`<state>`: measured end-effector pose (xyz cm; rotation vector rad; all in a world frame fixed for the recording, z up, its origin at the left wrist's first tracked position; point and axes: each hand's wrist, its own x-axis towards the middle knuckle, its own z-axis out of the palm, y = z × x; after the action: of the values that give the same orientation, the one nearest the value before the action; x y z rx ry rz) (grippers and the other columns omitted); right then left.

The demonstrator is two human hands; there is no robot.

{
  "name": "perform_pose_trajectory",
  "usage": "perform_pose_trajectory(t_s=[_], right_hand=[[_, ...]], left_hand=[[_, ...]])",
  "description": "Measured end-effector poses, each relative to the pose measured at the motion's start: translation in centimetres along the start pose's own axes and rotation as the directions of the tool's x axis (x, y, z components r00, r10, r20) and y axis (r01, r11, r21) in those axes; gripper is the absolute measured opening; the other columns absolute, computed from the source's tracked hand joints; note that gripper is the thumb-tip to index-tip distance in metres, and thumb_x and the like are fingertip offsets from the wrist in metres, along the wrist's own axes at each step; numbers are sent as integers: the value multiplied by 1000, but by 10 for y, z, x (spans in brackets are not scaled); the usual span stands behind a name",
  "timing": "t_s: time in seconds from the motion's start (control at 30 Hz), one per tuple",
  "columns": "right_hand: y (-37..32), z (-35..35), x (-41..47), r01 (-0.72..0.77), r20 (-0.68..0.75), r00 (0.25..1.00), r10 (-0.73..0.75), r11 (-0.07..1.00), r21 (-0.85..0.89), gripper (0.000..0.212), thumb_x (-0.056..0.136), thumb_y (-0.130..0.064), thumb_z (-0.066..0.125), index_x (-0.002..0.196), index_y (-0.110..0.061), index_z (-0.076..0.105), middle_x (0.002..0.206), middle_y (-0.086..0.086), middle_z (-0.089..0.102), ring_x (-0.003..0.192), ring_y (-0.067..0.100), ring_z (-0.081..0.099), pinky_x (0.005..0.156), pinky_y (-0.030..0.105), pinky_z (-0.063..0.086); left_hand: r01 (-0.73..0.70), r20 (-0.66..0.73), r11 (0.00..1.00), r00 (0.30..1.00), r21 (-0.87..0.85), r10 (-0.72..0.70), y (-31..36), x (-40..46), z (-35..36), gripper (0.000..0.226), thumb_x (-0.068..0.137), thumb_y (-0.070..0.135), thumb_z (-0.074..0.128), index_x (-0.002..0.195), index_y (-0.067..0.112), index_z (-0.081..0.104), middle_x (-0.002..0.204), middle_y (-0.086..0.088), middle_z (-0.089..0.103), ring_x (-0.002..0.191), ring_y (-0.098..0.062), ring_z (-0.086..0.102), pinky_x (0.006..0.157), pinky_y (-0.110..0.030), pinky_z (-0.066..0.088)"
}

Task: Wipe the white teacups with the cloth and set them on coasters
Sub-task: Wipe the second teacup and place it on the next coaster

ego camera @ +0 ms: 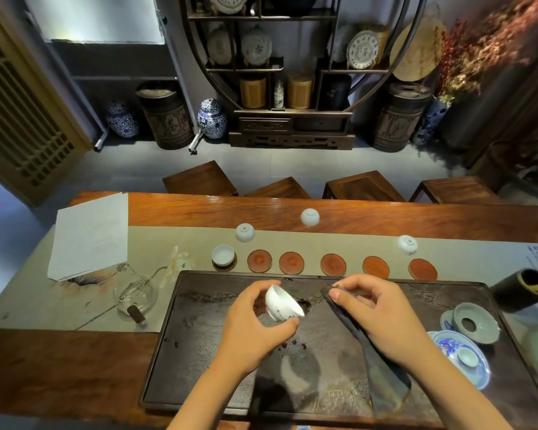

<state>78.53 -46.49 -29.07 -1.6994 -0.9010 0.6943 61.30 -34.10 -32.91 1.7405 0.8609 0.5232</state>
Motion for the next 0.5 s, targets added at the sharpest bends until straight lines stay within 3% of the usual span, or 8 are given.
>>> perform_pose_trajectory(t_s=[0.2,0.37,0.5], right_hand=[[1,5,8,-16,-5,1000,16,1000,-3,0,79,-27,70,78,-28,70,83,-5,72,80,7,66,76,15,50],[1,8,21,-45,-5,999,45,999,3,3,79,-25,71,77,-26,70,81,-4,71,80,6,66,77,12,48],[2,9,38,-65,-24,998,64,997,-35,3,79,-27,70,77,-25,70,81,-5,72,80,11,67,77,23,52]], left_hand=[[19,-3,999,1000,45,-19,-15,19,-8,54,59,27,86,105,33,57,107,15,65,99,1,59,79,-3,42],[59,11,992,998,112,-60,-33,48,-12,75,64,23,88,129,30,51,117,12,60,103,1,57,77,1,40],[68,-1,981,998,181,-68,-48,74,-12,72,65,26,87,129,26,54,122,8,54,110,-8,51,89,-19,38]])
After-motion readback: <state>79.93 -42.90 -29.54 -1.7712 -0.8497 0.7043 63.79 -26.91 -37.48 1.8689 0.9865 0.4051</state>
